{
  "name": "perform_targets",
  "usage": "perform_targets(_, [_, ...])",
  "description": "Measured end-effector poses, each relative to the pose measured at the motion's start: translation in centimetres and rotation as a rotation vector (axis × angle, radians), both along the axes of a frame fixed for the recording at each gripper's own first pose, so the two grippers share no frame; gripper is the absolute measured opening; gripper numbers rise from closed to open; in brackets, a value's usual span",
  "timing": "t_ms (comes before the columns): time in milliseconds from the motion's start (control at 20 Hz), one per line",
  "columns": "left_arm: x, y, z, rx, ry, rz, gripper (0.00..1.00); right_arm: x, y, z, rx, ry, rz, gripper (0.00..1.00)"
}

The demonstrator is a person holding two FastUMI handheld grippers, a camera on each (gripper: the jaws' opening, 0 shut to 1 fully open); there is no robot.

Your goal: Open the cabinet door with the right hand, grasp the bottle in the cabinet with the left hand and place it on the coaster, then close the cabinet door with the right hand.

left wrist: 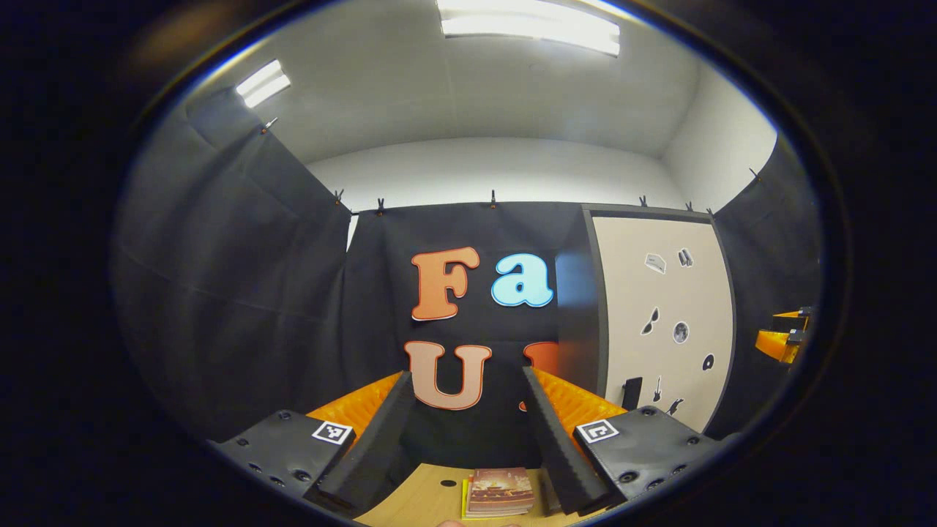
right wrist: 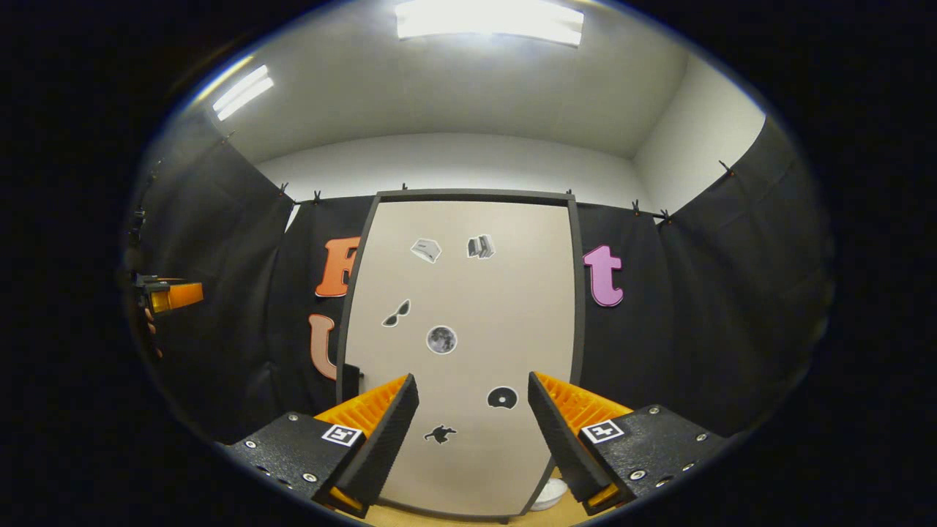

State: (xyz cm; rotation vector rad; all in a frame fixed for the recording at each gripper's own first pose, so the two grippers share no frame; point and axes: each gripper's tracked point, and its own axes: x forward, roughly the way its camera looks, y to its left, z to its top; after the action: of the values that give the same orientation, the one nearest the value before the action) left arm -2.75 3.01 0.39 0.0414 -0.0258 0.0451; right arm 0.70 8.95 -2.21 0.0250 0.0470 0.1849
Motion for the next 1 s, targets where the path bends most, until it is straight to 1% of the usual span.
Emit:
perform_targets(250, [-0.5,2.1,-1.5,0.013,0.021,0.025,0.95,1.8,4.4,-3.3,0.015,0.061,0.07,0.93])
perform_targets(400, [-1.2,3.6,-2.2,0.014,0.022,0.049,0.95,2.9,7.5,-5.8,0.007,0.106,0.127,0.93])
perform_targets(450, [-1.5,4.2,-2.3,0.015,0.014,0.058,0.92,3.5,8.5,-6.5,0.007,0.127,0.138,0.93])
perform_targets(550, [-2.1,5.4,-2.5,0.02,0.007,0.075,0.92,4.6,10.6,-7.6,0.01,0.159,0.166,0.93])
perform_targets(650, [-2.6,6.7,-2.6,0.019,-0.001,0.095,0.92,5.3,12.4,-8.8,-0.013,0.18,0.19,0.93])
perform_targets(700, [-3.2,7.7,-2.9,0.013,-0.004,0.109,0.96,5.8,13.2,-9.4,-0.029,0.19,0.194,0.92])
perform_targets(900, [-4.3,10.7,-3.6,-0.003,-0.008,0.146,0.95,7.1,16.9,-11.0,-0.029,0.24,0.222,0.92])
perform_targets(950, [-4.5,11.4,-3.8,0.0,-0.008,0.157,1.0,7.4,17.7,-11.7,-0.028,0.26,0.225,0.92])
perform_targets(1000, [-4.7,12.1,-3.9,0.002,-0.009,0.17,0.95,7.7,18.3,-12.2,-0.028,0.275,0.225,0.91])
